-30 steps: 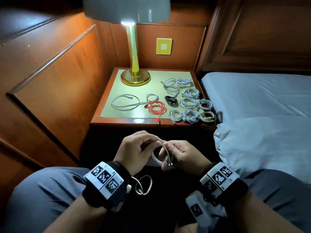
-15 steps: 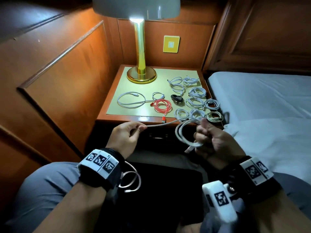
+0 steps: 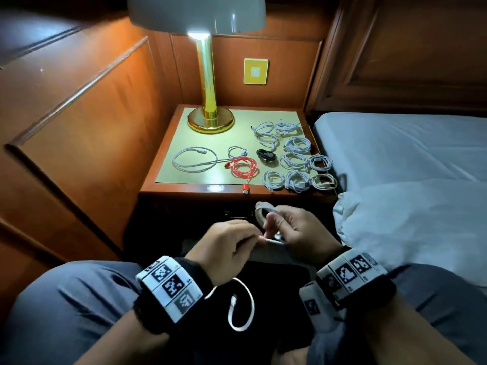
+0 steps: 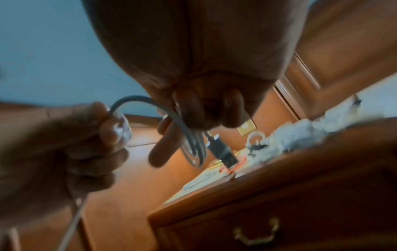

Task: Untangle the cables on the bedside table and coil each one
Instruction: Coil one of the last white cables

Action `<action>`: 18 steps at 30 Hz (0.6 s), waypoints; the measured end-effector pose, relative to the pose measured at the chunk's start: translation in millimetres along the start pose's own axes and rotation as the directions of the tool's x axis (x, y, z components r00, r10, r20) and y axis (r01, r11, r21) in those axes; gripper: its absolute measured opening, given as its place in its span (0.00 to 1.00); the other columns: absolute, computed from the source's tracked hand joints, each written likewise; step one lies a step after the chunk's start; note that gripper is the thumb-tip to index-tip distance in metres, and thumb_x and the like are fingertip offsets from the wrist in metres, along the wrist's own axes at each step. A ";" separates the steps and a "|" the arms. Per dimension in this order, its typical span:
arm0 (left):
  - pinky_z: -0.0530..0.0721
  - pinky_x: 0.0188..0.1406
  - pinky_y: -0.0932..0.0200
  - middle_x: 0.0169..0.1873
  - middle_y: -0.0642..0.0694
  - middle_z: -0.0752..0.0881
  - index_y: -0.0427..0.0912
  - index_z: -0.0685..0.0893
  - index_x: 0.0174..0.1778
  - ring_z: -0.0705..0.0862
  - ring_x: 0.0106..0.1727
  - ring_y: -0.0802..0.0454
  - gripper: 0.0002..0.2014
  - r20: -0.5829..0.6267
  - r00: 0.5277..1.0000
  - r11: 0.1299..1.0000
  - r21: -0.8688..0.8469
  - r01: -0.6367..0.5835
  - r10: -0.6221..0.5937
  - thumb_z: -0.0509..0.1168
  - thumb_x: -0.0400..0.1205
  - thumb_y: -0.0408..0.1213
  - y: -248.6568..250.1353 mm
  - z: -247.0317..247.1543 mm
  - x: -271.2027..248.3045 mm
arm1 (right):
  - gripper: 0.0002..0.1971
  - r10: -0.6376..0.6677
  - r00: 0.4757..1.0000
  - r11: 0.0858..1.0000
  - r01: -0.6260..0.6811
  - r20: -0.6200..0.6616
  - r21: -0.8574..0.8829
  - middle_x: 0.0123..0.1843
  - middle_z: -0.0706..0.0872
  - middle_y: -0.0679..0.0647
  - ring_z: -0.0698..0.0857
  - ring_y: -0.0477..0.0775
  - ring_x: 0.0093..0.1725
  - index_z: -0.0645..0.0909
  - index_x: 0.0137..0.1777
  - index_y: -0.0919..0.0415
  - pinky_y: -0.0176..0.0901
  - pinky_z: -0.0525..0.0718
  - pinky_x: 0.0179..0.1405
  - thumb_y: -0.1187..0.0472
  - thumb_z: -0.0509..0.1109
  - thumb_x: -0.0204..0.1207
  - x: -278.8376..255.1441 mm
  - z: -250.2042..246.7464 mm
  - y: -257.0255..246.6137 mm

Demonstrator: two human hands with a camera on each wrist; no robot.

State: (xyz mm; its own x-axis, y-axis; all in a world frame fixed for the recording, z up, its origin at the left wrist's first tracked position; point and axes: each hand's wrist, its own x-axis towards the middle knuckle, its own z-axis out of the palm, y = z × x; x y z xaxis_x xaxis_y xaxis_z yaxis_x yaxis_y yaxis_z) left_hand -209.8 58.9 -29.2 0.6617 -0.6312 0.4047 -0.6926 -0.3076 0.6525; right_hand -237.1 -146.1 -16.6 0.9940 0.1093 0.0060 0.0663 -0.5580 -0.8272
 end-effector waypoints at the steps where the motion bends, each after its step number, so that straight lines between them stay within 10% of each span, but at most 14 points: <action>1: 0.81 0.43 0.67 0.37 0.52 0.87 0.40 0.89 0.44 0.84 0.39 0.58 0.09 -0.056 0.998 1.000 0.016 0.013 -0.012 0.66 0.86 0.38 -1.8 -4.1 0.1 | 0.17 0.048 0.994 0.996 -0.056 0.102 0.074 0.31 0.90 0.51 0.85 0.44 0.33 0.83 0.41 0.59 0.38 0.77 0.40 0.57 0.60 0.90 0.5 1.7 -1.4; 10: 0.81 0.39 0.64 0.34 0.52 0.86 0.41 0.88 0.43 0.83 0.36 0.56 0.11 -0.178 0.982 0.993 0.089 0.075 -0.058 0.68 0.85 0.44 -21.8 -19.9 1.5 | 0.24 0.232 0.919 0.773 -0.373 0.317 0.513 0.24 0.64 0.49 0.59 0.46 0.21 0.74 0.28 0.55 0.36 0.57 0.18 0.43 0.65 0.83 -3.0 2.1 -15.0; 18: 0.79 0.44 0.62 0.38 0.53 0.84 0.49 0.84 0.43 0.82 0.40 0.55 0.07 -0.162 0.938 0.934 0.140 0.330 -0.307 0.65 0.87 0.37 -60.3 -26.4 -4.7 | 0.22 0.190 0.912 0.517 -0.408 0.364 0.753 0.22 0.58 0.46 0.49 0.53 0.26 0.73 0.26 0.51 0.52 0.45 0.36 0.41 0.66 0.77 -10.8 -11.9 -16.0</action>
State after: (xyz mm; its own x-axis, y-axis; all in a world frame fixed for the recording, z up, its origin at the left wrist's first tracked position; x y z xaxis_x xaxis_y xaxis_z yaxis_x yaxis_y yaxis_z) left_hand -163.6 99.2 -53.6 0.8797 -0.3821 0.2830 -0.4685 -0.5952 0.6528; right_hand -247.9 -148.1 3.2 0.8874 0.2926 -0.3562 -0.4367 0.2862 -0.8529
